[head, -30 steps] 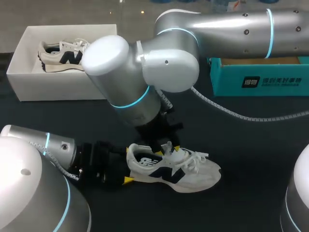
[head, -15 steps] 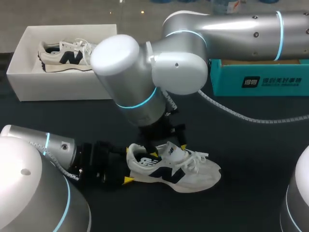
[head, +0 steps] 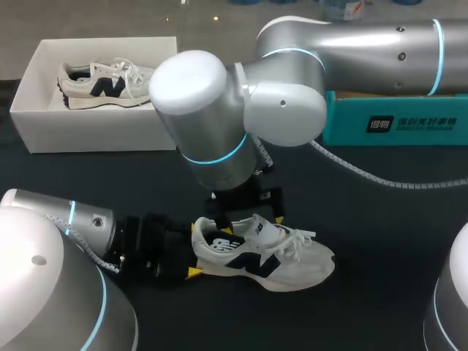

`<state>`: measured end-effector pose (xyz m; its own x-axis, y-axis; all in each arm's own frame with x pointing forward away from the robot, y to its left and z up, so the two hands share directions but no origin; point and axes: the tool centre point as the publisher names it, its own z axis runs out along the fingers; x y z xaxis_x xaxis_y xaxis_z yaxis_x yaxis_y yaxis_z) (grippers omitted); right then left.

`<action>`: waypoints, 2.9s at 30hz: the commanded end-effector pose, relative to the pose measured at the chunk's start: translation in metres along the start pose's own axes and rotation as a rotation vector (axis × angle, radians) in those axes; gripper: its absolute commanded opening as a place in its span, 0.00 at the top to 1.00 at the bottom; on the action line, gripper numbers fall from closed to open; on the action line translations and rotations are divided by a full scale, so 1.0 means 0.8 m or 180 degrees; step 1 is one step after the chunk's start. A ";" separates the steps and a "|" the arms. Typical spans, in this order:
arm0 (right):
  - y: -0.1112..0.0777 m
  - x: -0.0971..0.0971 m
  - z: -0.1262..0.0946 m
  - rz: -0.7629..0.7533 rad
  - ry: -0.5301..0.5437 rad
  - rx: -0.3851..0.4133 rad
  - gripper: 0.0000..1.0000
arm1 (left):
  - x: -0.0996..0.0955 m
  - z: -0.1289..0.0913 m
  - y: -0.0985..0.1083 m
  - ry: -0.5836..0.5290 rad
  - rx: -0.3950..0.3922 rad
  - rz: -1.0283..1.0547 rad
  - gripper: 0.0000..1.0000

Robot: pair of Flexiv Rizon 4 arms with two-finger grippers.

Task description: Take the shoe out of the shoebox, open the shoe tongue, remove and reinsert the insole, then place the shoe into the shoebox

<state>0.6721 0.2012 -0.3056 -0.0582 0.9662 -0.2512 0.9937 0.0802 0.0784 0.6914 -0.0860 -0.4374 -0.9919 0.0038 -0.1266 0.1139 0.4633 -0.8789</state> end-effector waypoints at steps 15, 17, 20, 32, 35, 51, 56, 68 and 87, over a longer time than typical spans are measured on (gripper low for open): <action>-0.007 -0.001 0.001 0.1755 0.0014 -0.0034 0.00 | 0.002 0.002 0.002 0.0003 -0.0013 -0.0001 1.00; -0.007 -0.001 0.001 0.1755 0.0014 -0.0034 0.00 | 0.002 0.002 0.002 0.0003 -0.0013 -0.0001 1.00; -0.007 -0.003 -0.002 0.1842 0.0002 -0.0054 0.00 | 0.002 0.002 0.002 0.0003 -0.0013 -0.0001 1.00; -0.005 -0.007 -0.020 0.2270 -0.0591 -0.0118 0.00 | 0.002 0.002 0.002 0.0003 -0.0013 -0.0001 1.00; -0.007 -0.007 -0.015 0.2308 -0.0569 -0.0105 0.00 | 0.002 0.002 0.002 0.0003 -0.0013 -0.0001 1.00; -0.018 -0.022 0.012 0.2573 -0.0520 -0.0068 0.00 | 0.002 0.002 0.002 0.0003 -0.0013 -0.0001 1.00; -0.014 -0.024 0.017 0.2626 -0.0457 -0.0092 0.30 | 0.002 0.002 0.002 0.0003 -0.0013 -0.0001 1.00; -0.017 -0.048 0.015 0.2756 -0.0428 -0.0105 1.00 | 0.002 0.002 0.002 0.0003 -0.0013 -0.0001 1.00; -0.021 -0.073 0.018 0.2921 -0.0379 -0.0114 0.46 | 0.002 0.002 0.002 0.0003 -0.0013 -0.0001 1.00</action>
<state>0.6652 0.1386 -0.3016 -0.0090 0.9336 -0.3581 0.9971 0.0356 0.0678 0.6914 -0.0860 -0.4374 -0.9919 0.0038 -0.1267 0.1140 0.4632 -0.8789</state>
